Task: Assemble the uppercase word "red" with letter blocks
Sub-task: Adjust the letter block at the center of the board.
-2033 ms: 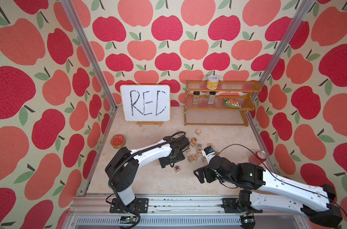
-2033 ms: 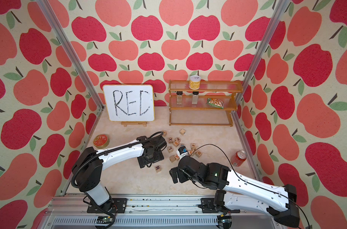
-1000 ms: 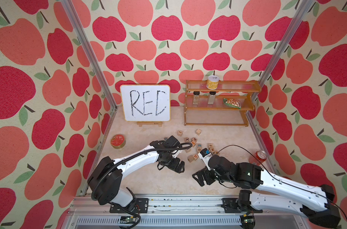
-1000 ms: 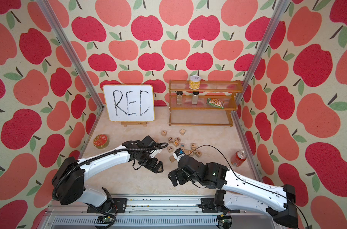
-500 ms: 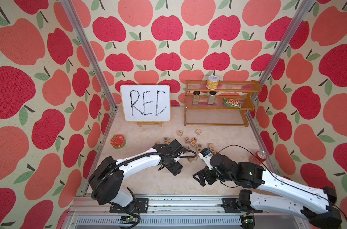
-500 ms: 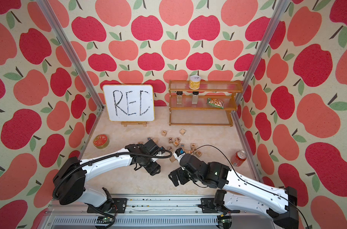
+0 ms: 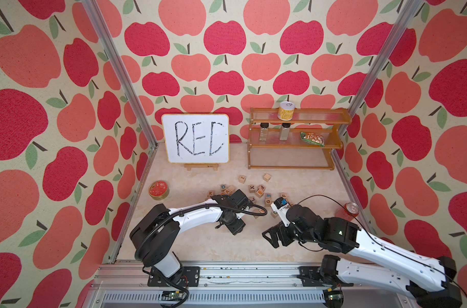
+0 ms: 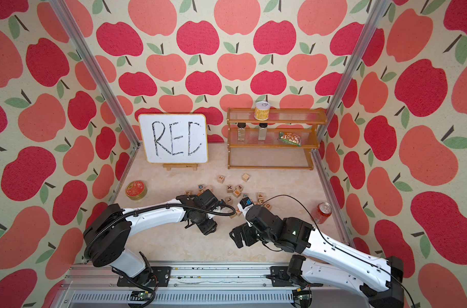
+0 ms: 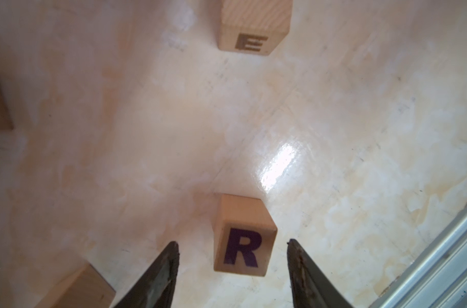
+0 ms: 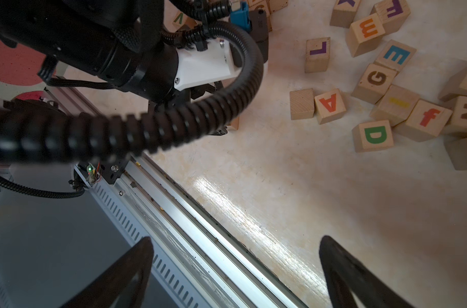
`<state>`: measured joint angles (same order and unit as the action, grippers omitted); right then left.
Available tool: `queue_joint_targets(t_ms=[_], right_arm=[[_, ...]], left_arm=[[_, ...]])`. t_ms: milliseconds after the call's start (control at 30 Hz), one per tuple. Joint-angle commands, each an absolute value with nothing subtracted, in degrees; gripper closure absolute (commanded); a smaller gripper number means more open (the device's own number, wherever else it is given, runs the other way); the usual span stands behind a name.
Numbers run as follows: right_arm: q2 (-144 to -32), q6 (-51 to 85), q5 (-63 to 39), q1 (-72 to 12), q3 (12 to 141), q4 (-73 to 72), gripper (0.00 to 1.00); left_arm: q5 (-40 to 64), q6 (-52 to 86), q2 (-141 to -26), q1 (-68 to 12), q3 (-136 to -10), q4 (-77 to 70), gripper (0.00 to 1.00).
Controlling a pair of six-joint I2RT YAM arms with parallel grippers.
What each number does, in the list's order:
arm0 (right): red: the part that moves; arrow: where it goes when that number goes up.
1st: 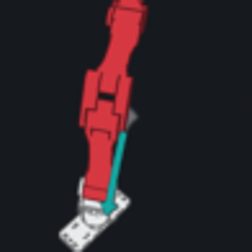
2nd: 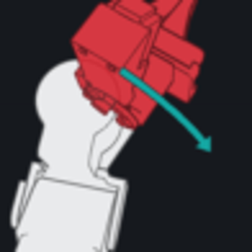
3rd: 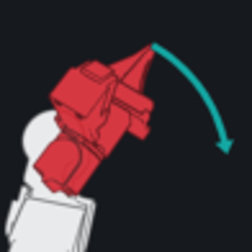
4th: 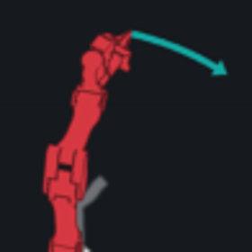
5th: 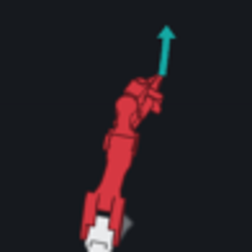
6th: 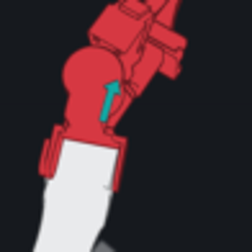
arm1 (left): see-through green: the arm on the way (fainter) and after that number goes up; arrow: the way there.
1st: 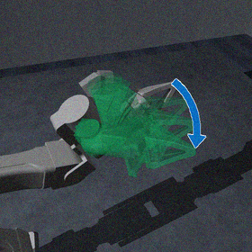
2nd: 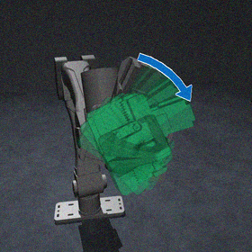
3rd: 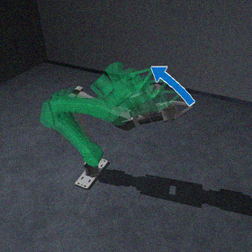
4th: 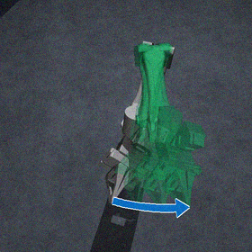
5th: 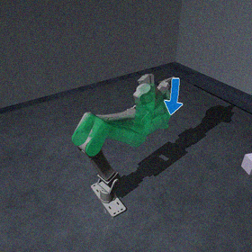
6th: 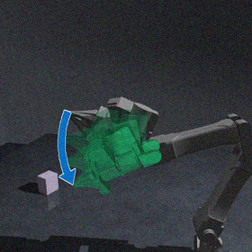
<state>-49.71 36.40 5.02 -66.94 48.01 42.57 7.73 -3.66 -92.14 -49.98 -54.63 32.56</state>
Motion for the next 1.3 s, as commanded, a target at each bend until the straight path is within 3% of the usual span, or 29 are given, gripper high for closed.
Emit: queue_joint_targets(t_ms=[0,133,400,500,633,700,867,1267], right_arm=[[-49.24,36.12,5.36,-66.48,47.29,43.91,0.01],[-49.30,36.34,5.62,-66.46,47.32,44.04,0.01],[-49.00,36.74,6.54,-66.43,47.33,44.21,0.01],[-49.04,36.87,6.67,-66.44,47.29,44.21,0.01],[-49.04,37.00,6.77,-66.39,47.32,44.14,0.01],[-49.07,36.95,6.84,-66.39,47.33,44.12,0.01],[-49.30,37.57,6.88,-66.40,47.63,43.92,0.01],[-52.78,37.91,5.58,-66.39,49.39,41.78,0.01]], left_arm=[[7.98,-4.87,-93.99,-49.60,-55.71,31.34,0.38],[8.24,-4.87,-95.59,-49.18,-56.41,31.09,0.45],[7.83,-4.44,-96.43,-49.05,-56.56,30.16,0.47],[7.47,-4.13,-96.49,-49.08,-56.53,29.95,0.60],[7.03,-3.33,-96.65,-49.06,-56.65,29.88,0.64],[7.03,-2.43,-96.59,-49.10,-56.61,29.80,0.72],[4.77,2.90,-97.16,-49.11,-57.92,32.26,0.81],[1.94,15.12,-98.53,-49.57,-68.65,43.50,0.83]])
